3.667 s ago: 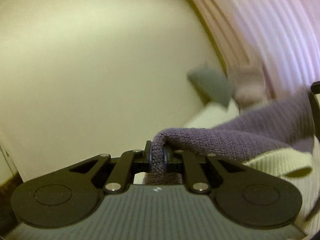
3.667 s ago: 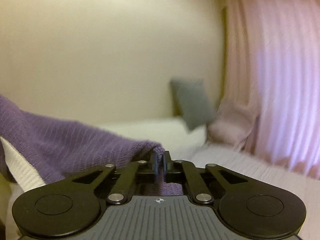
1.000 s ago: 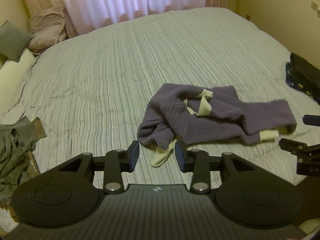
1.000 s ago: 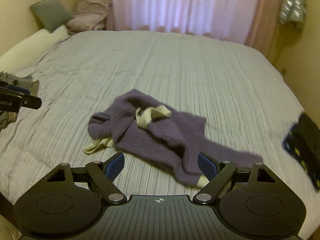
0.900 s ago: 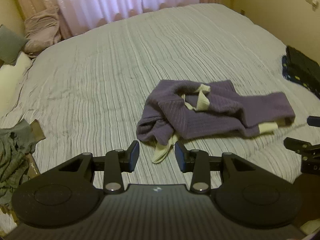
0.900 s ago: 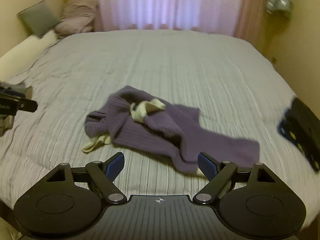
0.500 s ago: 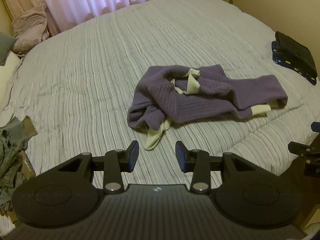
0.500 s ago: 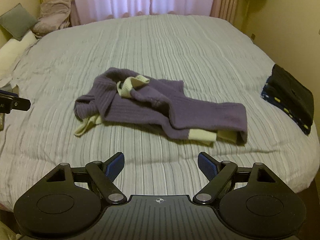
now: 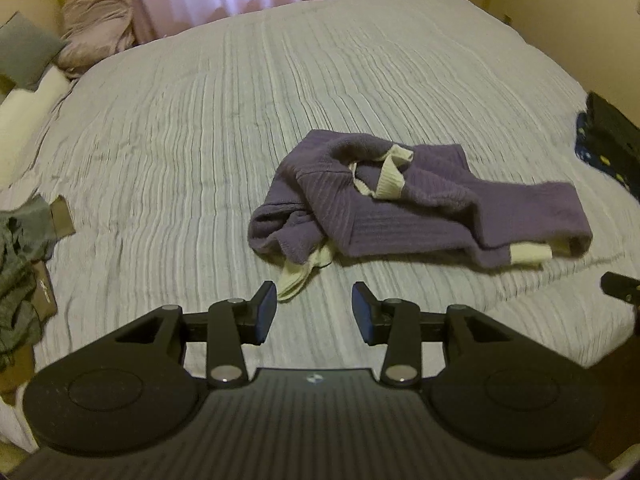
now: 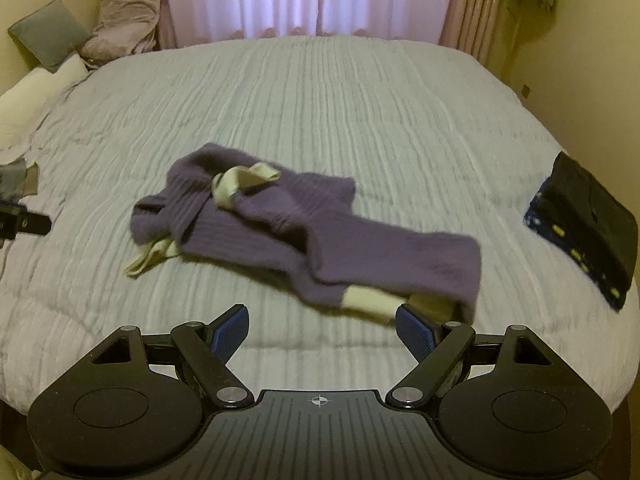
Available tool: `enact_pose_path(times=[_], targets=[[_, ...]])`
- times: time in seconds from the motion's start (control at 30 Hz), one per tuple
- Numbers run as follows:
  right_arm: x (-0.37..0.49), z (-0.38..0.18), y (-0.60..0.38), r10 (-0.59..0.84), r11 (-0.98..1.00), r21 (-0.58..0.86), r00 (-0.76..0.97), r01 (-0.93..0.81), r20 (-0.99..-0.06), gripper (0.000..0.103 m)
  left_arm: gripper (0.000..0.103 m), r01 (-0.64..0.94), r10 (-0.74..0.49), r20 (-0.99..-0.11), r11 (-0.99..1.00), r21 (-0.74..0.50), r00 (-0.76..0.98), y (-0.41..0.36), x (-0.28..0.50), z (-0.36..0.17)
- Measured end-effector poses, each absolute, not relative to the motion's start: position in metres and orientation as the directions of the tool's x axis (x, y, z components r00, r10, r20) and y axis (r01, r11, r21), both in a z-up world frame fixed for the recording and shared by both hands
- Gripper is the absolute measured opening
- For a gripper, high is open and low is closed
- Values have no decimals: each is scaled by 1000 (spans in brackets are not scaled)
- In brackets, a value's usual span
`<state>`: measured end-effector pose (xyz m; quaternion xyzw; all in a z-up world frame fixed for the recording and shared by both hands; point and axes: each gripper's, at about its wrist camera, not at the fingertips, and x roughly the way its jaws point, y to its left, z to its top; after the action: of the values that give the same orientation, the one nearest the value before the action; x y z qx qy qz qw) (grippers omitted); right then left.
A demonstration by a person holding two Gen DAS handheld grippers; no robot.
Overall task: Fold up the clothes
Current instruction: 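Move both open grippers toward the crumpled purple cardigan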
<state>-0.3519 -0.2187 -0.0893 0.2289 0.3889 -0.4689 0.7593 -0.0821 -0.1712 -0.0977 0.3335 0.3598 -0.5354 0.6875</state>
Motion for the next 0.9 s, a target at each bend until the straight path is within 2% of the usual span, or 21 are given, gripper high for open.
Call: enact_pose_path(times=[0.23,0.53,0.77,0.8,0.9], targets=[[-392,-101,-271,-509,523,-32,282,852,-813,83,37,945,-485,-852,324,37,199,-182,-107,-116],[-396,-149,-310,-436,588,1,318,809,-842,83,40,921,-421,-875,385,66,239,-175,-105,-147],[-366,-182,-328,-464,616,-21,342,788,-817,81,40,936,-427,-877,346,66,220,-202,-80,-182],[-360,-187,-330,-473,620,-32,340,784,-813,77,41,940,-435,-874,335,64,215,-208,-76,-187],[-345,-204,-336,-489,623,-61,328,780,-808,77,45,954,-470,-861,293,56,195,-231,-64,-204]])
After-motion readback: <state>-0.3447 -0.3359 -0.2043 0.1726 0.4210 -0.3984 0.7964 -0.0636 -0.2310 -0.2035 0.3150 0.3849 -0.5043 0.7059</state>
